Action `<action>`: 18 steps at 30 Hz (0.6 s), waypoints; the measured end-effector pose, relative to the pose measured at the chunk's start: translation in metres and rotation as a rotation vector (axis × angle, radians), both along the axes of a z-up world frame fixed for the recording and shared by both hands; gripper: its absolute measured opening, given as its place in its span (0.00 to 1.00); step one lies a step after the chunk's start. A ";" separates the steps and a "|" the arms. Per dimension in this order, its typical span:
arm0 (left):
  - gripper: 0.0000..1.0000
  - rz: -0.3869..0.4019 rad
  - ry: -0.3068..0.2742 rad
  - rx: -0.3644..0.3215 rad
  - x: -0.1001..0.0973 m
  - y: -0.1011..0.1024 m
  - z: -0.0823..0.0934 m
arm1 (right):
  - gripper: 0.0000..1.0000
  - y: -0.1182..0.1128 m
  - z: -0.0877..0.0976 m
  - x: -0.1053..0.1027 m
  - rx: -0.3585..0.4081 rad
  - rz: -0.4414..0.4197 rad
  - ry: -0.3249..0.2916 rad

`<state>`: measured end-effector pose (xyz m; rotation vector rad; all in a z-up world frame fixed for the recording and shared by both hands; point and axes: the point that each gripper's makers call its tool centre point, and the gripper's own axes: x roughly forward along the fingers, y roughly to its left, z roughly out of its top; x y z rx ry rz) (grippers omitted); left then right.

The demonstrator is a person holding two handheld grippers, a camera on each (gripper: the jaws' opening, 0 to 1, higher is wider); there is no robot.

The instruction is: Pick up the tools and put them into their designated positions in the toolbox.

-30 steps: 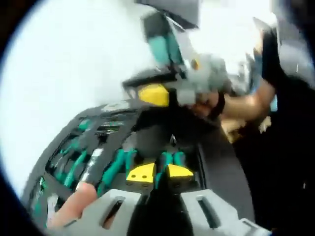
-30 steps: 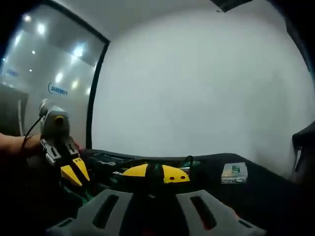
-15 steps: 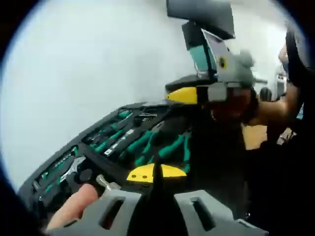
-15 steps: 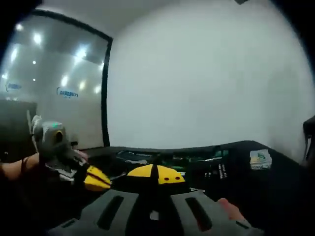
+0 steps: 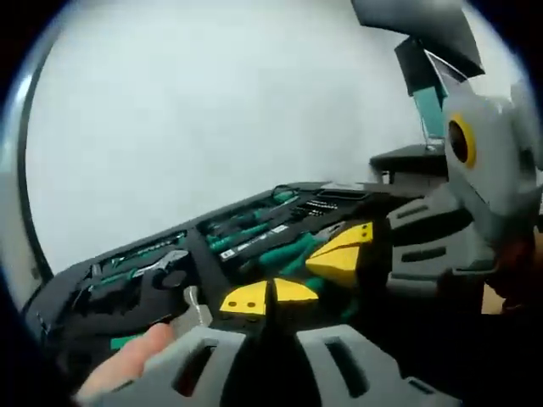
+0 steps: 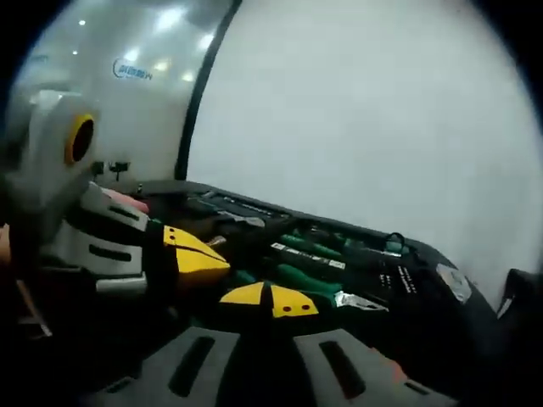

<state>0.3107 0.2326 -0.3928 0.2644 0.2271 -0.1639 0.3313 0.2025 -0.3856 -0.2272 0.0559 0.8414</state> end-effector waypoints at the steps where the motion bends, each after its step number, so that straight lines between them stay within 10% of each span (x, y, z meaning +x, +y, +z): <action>1: 0.01 0.007 0.002 0.013 0.000 -0.001 -0.001 | 0.00 0.001 -0.002 0.000 -0.010 0.002 0.004; 5: 0.01 0.024 0.072 -0.034 0.002 0.002 -0.010 | 0.00 0.008 -0.009 0.003 -0.062 0.021 0.063; 8: 0.00 0.046 0.021 0.159 0.004 0.004 -0.010 | 0.00 0.011 -0.010 0.002 -0.123 0.034 0.014; 15: 0.02 -0.004 0.088 -0.046 -0.003 0.008 -0.007 | 0.00 0.007 -0.007 -0.002 -0.121 0.094 0.011; 18: 0.02 -0.083 -0.018 -0.176 -0.017 0.012 0.026 | 0.00 -0.014 0.007 0.004 -0.043 0.080 0.039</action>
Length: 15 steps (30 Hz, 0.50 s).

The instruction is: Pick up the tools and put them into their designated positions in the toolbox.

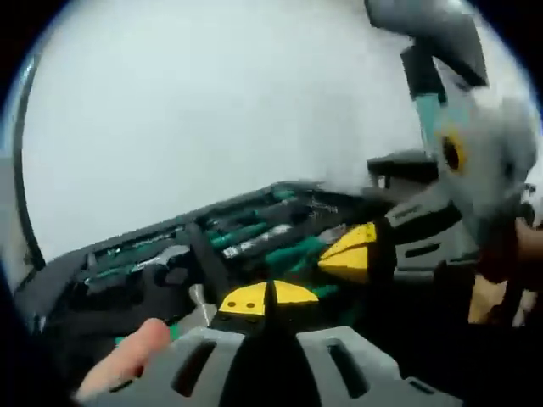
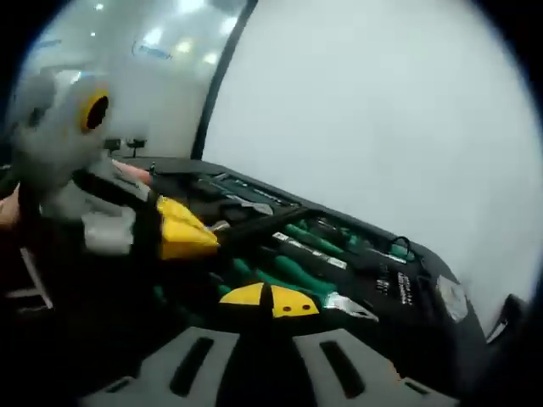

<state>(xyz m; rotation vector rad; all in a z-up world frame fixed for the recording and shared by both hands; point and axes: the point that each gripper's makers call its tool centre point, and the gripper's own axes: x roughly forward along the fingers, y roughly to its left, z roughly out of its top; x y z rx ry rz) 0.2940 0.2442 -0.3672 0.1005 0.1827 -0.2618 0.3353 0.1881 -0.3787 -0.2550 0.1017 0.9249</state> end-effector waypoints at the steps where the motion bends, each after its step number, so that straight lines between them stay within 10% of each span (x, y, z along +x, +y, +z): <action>1: 0.02 -0.086 0.023 -0.017 -0.008 -0.012 0.001 | 0.00 0.000 0.000 -0.005 0.023 0.028 0.052; 4: 0.02 -0.242 0.097 0.023 -0.028 -0.036 0.003 | 0.00 0.004 -0.007 -0.035 -0.028 0.143 0.228; 10: 0.00 -0.253 0.337 0.259 -0.035 -0.028 -0.044 | 0.00 0.024 -0.020 -0.048 -0.211 0.259 0.191; 11: 0.00 -0.304 0.269 0.299 -0.032 -0.038 -0.038 | 0.00 0.031 -0.019 -0.041 -0.209 0.232 0.184; 15: 0.00 -0.326 0.326 0.299 -0.029 -0.037 -0.041 | 0.00 0.021 -0.022 -0.046 -0.245 0.254 0.201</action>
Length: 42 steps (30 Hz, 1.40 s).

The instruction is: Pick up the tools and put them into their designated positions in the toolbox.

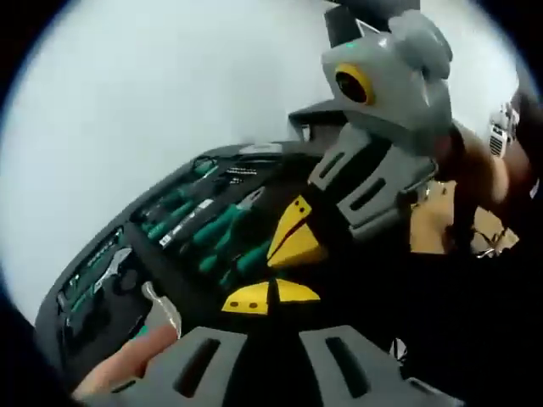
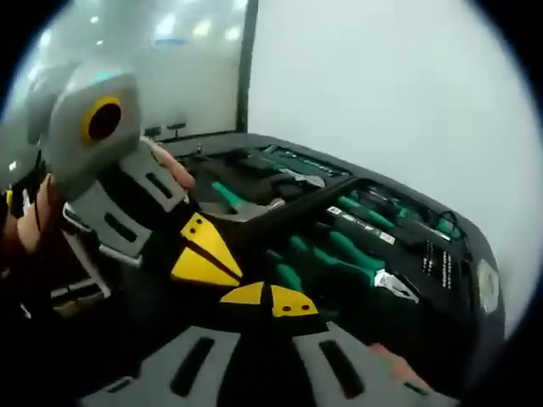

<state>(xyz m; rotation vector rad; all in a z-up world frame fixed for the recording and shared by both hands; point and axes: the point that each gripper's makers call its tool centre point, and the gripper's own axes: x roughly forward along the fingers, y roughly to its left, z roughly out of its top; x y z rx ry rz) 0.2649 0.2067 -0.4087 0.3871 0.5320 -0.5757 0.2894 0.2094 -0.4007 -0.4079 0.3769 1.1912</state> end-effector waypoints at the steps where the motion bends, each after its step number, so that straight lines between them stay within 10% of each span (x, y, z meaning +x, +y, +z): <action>1: 0.00 -0.013 0.010 -0.010 0.000 0.000 -0.001 | 0.00 0.000 -0.001 0.000 -0.003 0.005 0.013; 5: 0.00 0.016 0.055 -0.137 0.006 0.000 -0.005 | 0.00 -0.001 -0.005 -0.002 -0.037 0.040 0.007; 12: 0.00 0.006 -0.051 -0.095 0.016 -0.003 0.002 | 0.00 -0.019 -0.002 0.003 0.010 0.039 0.043; 14: 0.01 0.012 -0.127 -0.101 0.015 0.004 0.016 | 0.00 -0.037 0.030 0.022 0.184 -0.060 -0.008; 17: 0.05 0.122 -0.307 -0.312 0.019 0.034 0.059 | 0.03 -0.093 0.075 0.050 0.418 -0.219 0.029; 19: 0.05 0.208 -0.443 -0.497 0.014 0.065 0.079 | 0.06 -0.137 0.090 0.070 0.397 -0.330 0.018; 21: 0.05 0.246 -0.526 -0.545 0.011 0.086 0.077 | 0.06 -0.181 0.123 0.091 0.389 -0.413 -0.112; 25: 0.05 0.318 -0.574 -0.594 0.015 0.101 0.071 | 0.06 -0.222 0.161 0.099 0.391 -0.501 -0.171; 31: 0.06 0.240 -0.551 -0.401 0.015 0.082 0.056 | 0.07 -0.227 0.158 0.093 0.242 -0.466 -0.229; 37: 0.06 0.219 -0.556 -0.426 0.013 0.081 0.059 | 0.12 -0.225 0.147 0.090 0.026 -0.400 -0.287; 42: 0.06 0.232 -0.566 -0.481 0.011 0.087 0.065 | 0.12 -0.219 0.181 0.102 -0.002 -0.441 -0.303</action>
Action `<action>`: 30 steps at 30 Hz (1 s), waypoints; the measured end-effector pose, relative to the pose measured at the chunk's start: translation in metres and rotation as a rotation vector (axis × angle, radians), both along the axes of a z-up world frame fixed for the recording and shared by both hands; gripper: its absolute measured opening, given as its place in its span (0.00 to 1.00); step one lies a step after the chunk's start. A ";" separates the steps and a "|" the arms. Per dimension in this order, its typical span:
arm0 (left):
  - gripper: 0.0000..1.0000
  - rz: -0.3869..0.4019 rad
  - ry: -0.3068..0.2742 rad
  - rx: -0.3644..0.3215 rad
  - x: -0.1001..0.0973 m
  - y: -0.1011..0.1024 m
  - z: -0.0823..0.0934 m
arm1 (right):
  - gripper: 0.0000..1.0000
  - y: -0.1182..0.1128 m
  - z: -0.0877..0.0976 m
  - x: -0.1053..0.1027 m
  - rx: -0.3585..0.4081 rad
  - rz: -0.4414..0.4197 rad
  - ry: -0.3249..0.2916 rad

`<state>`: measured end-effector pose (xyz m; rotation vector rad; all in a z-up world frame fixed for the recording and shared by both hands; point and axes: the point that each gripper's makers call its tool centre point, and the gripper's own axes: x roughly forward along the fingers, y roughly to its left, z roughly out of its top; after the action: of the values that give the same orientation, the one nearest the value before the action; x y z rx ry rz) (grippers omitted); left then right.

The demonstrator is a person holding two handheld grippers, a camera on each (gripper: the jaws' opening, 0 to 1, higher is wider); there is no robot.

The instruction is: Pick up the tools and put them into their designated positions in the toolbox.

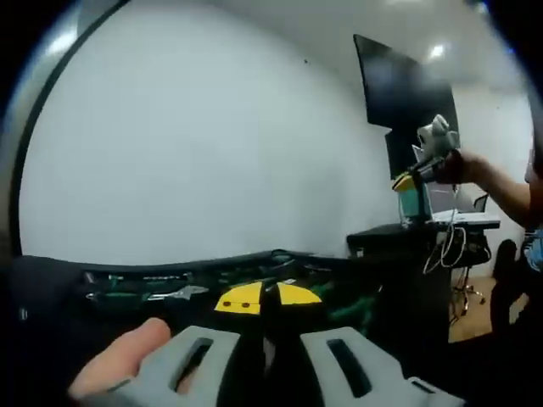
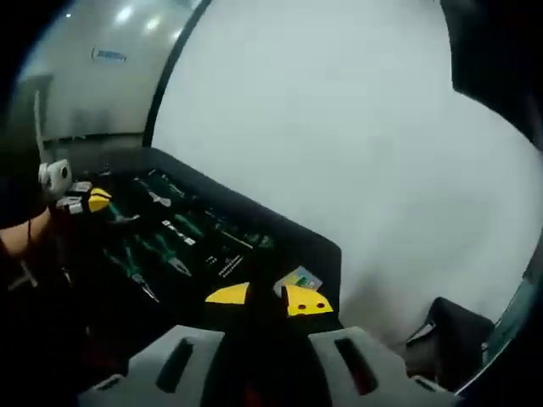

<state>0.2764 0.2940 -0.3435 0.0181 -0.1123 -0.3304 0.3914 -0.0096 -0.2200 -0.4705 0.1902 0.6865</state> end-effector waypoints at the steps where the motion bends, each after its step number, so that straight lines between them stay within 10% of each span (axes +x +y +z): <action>1: 0.06 0.003 0.002 0.002 0.000 0.000 -0.001 | 0.12 0.004 0.008 0.001 0.025 -0.008 -0.001; 8: 0.06 -0.006 -0.006 0.024 0.000 -0.004 0.000 | 0.29 0.029 0.011 0.038 0.191 -0.075 0.112; 21: 0.06 0.006 -0.004 0.071 0.001 -0.006 -0.003 | 0.52 0.031 -0.114 0.199 0.216 -0.428 0.530; 30: 0.05 0.010 -0.022 0.029 0.000 0.001 0.003 | 0.62 0.007 -0.175 0.235 0.268 -0.642 0.648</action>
<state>0.2768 0.2946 -0.3406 0.0513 -0.1291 -0.3216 0.6260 -0.0030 -0.3947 0.0966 0.8103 0.2012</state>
